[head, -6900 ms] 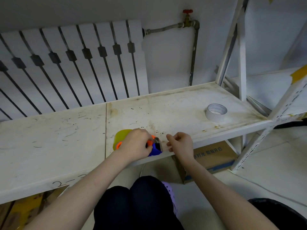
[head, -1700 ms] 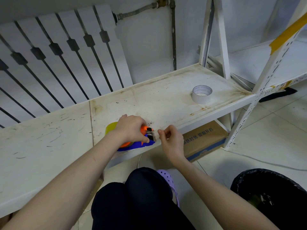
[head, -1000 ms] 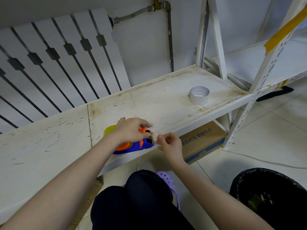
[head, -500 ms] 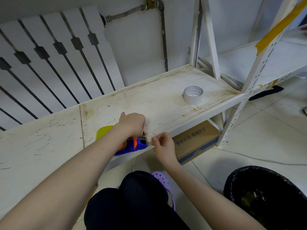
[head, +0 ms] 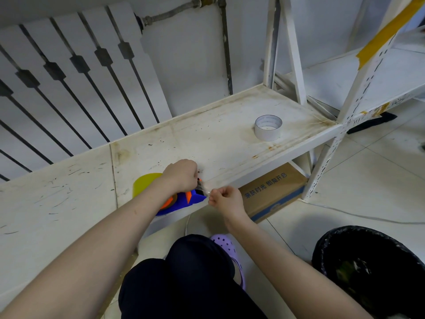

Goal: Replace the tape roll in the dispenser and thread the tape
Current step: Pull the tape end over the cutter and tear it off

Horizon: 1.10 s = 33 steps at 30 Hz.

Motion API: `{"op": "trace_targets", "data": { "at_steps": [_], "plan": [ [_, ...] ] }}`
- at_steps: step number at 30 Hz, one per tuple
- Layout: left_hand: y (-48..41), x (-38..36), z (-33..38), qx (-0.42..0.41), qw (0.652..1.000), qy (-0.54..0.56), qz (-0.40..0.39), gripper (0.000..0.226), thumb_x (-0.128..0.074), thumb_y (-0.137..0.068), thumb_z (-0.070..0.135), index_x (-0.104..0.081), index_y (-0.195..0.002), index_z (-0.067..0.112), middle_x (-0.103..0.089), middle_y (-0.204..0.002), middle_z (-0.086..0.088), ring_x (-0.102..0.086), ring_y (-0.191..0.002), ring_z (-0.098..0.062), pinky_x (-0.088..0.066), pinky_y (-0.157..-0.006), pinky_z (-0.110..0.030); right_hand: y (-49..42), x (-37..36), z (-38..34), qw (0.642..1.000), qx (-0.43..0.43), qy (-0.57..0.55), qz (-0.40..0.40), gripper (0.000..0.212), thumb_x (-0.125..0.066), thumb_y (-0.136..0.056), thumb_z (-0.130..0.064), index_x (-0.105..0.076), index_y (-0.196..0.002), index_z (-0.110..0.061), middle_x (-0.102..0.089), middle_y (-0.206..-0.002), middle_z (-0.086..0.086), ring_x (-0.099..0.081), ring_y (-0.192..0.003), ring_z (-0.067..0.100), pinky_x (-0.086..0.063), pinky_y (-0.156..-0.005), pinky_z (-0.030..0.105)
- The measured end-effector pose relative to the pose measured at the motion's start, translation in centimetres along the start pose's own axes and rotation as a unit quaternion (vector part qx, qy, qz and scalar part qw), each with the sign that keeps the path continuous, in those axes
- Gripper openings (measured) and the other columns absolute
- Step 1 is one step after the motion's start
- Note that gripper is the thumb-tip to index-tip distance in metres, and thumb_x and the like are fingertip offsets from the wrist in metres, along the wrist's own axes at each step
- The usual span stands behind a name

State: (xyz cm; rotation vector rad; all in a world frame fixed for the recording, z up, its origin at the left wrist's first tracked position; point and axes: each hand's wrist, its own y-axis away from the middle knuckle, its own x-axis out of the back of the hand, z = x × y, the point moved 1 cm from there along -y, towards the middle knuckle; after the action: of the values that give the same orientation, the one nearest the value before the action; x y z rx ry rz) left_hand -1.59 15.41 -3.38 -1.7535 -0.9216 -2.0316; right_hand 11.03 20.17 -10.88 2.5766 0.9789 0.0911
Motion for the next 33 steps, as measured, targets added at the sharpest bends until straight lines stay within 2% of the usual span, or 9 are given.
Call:
{"op": "trace_targets", "data": {
  "at_steps": [6, 9, 12, 15, 20, 25, 28, 30, 33],
  "plan": [
    [-0.1, -0.1, -0.2, 0.019, 0.999, 0.026, 0.022, 0.016, -0.052, -0.082, 0.007, -0.067, -0.088, 0.004, -0.067, -0.098, -0.014, -0.06, -0.094, -0.032, -0.054, -0.082, -0.041, -0.2, 0.5, -1.2, 1.0, 0.018, 0.02, 0.003, 0.016, -0.054, -0.093, -0.011, -0.058, -0.079, -0.006, -0.065, -0.071, 0.003, -0.064, -0.068, 0.013, -0.056, -0.088, 0.039],
    [-0.3, 0.0, -0.4, 0.025, 0.998, 0.056, 0.029, 0.015, -0.054, -0.079, 0.005, -0.069, -0.083, 0.003, -0.07, -0.096, -0.014, -0.062, -0.094, -0.03, -0.053, -0.074, -0.036, -0.1, 0.5, -1.2, 1.0, 0.02, 0.017, 0.015, 0.021, -0.056, -0.093, -0.014, -0.063, -0.074, -0.007, -0.067, -0.07, 0.004, -0.067, -0.07, 0.016, -0.056, -0.088, 0.041],
    [-0.7, 0.5, -0.6, 0.035, 0.996, 0.078, 0.007, 0.014, -0.058, -0.079, 0.007, -0.072, -0.082, 0.004, -0.072, -0.094, -0.013, -0.063, -0.091, -0.029, -0.046, -0.068, -0.032, 0.1, 0.4, -1.2, 0.999, 0.015, -0.011, 0.027, 0.021, -0.054, -0.094, -0.019, -0.065, -0.088, -0.001, -0.07, -0.076, 0.006, -0.07, -0.077, 0.019, -0.057, -0.087, 0.041],
    [-1.3, 0.7, -0.8, 0.052, 0.995, 0.084, -0.013, 0.018, -0.06, -0.077, 0.009, -0.073, -0.087, 0.001, -0.072, -0.096, -0.018, -0.063, -0.089, -0.03, -0.05, -0.071, -0.034, 0.5, 0.2, -1.1, 0.998, 0.002, -0.038, 0.044, 0.019, -0.056, -0.093, -0.021, -0.057, -0.101, -0.004, -0.069, -0.084, 0.007, -0.07, -0.078, 0.019, -0.057, -0.087, 0.04],
    [-1.5, 0.7, -0.9, 0.07, 0.993, 0.095, -0.025, 0.02, -0.059, -0.076, 0.01, -0.073, -0.088, 0.003, -0.072, -0.096, -0.016, -0.058, -0.08, -0.027, -0.049, -0.069, -0.033, 1.2, 0.0, -1.5, 0.997, -0.034, -0.055, 0.052, 0.042, -0.062, -0.089, -0.021, -0.039, -0.122, -0.012, -0.058, -0.09, 0.0, -0.063, -0.073, 0.012, -0.055, -0.077, 0.03],
    [-1.5, 0.7, -1.2, 0.081, 0.993, 0.09, -0.014, 0.009, -0.055, -0.076, 0.01, -0.062, -0.071, 0.009, -0.058, -0.076, -0.013, -0.05, -0.069, -0.026, -0.041, -0.062, -0.033, 1.5, 0.5, -1.9, 0.992, -0.014, -0.082, 0.098, 0.04, -0.063, -0.088, -0.012, -0.044, -0.122, -0.009, -0.053, -0.084, 0.0, -0.061, -0.08, 0.017, -0.051, -0.065, 0.022],
    [-1.4, 0.7, -0.9, 0.082, 0.993, 0.084, -0.017, 0.009, -0.052, -0.076, 0.009, -0.059, -0.07, 0.011, -0.054, -0.073, -0.012, -0.047, -0.067, -0.027, -0.04, -0.061, -0.033, 2.3, 0.7, -1.9, 0.988, 0.083, 0.085, 0.103, 0.025, -0.057, -0.09, -0.014, -0.055, -0.115, -0.013, -0.058, -0.089, -0.005, -0.058, -0.081, 0.009, -0.053, -0.073, 0.024],
    [-1.4, 0.8, -0.7, 0.082, 0.993, 0.084, -0.021, 0.008, -0.052, -0.075, 0.008, -0.057, -0.07, 0.011, -0.052, -0.072, -0.012, -0.046, -0.067, -0.027, -0.038, -0.061, -0.032, 3.0, 0.0, -2.2, 0.948, 0.192, 0.242, 0.081, 0.02, -0.053, -0.092, -0.017, -0.061, -0.11, -0.018, -0.061, -0.098, -0.006, -0.059, -0.085, 0.011, -0.054, -0.076, 0.03],
    [-1.5, 1.0, -0.7, 0.078, 0.992, 0.091, -0.03, 0.006, -0.056, -0.075, 0.008, -0.061, -0.073, 0.01, -0.053, -0.075, -0.011, -0.045, -0.069, -0.026, -0.037, -0.061, -0.032, 2.3, -1.2, -2.4, 0.876, 0.32, 0.361, 0.028, 0.025, -0.049, -0.093, -0.011, -0.064, -0.113, -0.015, -0.062, -0.105, 0.006, -0.059, -0.089, 0.023, -0.051, -0.069, 0.036]
  ]
}}
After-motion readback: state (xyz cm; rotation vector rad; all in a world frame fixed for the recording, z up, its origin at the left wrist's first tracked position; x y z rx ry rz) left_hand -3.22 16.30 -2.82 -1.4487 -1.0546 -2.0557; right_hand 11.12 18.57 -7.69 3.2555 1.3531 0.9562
